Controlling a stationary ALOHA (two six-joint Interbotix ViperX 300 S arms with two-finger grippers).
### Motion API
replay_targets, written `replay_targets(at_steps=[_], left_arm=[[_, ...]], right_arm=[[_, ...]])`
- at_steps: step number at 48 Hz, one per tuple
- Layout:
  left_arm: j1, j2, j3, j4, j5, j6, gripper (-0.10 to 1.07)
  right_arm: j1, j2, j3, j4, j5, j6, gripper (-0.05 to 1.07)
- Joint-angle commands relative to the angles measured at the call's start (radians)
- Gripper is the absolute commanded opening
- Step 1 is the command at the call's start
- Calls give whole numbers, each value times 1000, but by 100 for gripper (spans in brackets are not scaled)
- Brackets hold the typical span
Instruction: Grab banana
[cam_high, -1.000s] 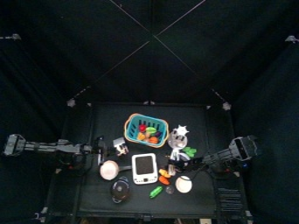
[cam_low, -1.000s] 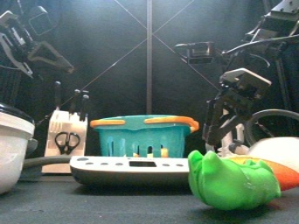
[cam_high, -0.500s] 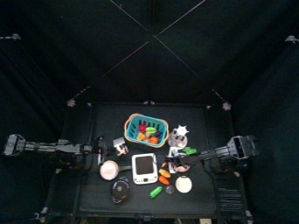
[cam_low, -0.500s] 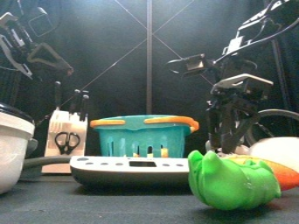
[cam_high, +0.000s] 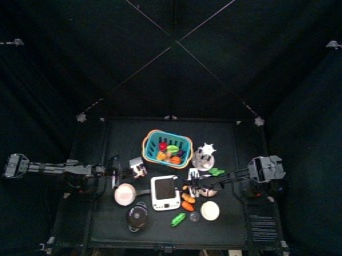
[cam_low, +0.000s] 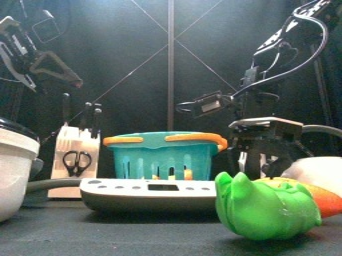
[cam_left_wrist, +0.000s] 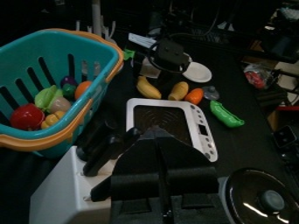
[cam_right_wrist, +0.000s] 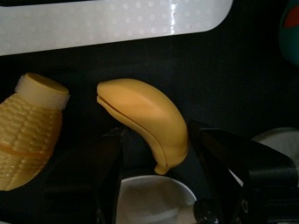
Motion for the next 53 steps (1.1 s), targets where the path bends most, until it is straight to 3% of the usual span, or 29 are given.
replay_targets(at_steps=[1, 22, 53], left_arm=[[2, 2, -14, 0, -5, 2, 2], [3, 2, -14, 0, -5, 2, 2], [20, 2, -14, 2, -5, 2, 2]], right_arm=[[-3, 2, -20, 3, -21, 0, 85], [3, 5, -31, -2, -40, 2, 56], [29, -95, -77, -20, 118, 11, 55]])
